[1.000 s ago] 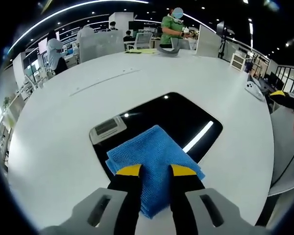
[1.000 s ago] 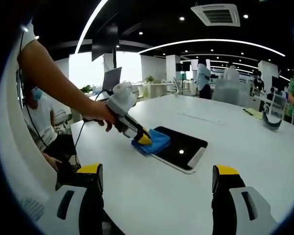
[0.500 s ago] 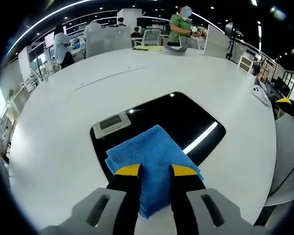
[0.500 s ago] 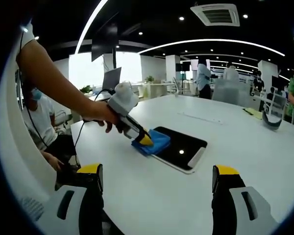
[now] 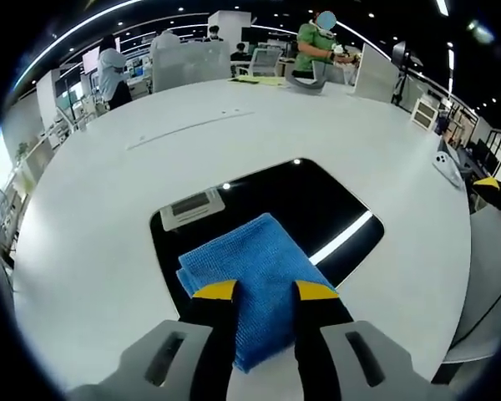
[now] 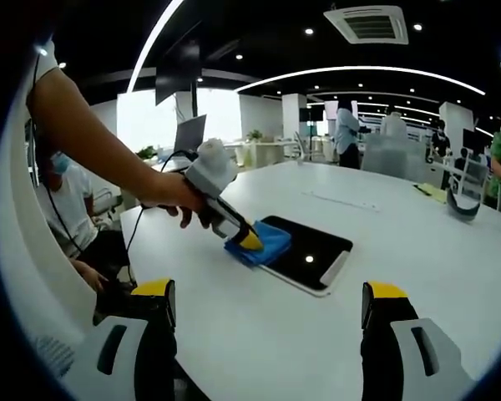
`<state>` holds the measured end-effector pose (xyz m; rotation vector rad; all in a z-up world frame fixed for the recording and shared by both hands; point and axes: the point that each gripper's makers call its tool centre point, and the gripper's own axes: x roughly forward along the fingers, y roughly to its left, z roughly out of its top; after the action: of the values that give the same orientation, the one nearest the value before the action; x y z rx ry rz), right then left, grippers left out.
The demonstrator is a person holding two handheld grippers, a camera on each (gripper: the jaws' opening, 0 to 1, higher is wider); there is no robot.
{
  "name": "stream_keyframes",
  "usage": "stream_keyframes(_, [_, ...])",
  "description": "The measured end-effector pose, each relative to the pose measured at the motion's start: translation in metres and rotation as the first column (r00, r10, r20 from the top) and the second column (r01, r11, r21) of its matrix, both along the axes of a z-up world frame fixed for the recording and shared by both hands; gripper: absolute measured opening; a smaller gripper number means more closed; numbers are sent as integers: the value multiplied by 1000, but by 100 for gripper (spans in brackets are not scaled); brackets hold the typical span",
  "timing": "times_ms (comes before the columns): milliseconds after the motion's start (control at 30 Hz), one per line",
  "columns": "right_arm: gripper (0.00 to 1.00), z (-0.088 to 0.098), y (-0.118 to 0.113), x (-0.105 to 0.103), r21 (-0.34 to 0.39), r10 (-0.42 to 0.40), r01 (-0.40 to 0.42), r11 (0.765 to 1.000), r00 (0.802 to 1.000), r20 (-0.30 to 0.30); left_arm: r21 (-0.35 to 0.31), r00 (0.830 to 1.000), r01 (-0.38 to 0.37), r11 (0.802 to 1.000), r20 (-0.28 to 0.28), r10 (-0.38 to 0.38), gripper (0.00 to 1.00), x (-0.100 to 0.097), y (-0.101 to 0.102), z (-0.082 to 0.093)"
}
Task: Wipe the mirror surface with the cleaning cloth until all visible marks leave the cleaned area.
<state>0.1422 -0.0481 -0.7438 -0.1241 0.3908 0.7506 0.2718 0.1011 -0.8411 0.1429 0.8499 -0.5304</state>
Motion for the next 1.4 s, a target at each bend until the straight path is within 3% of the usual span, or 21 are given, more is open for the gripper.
stream_keyframes(1400, [93, 2, -9, -6, -2, -34, 34, 999, 999, 12, -44, 999, 40, 998, -3, -40, 29, -4, -35, 1])
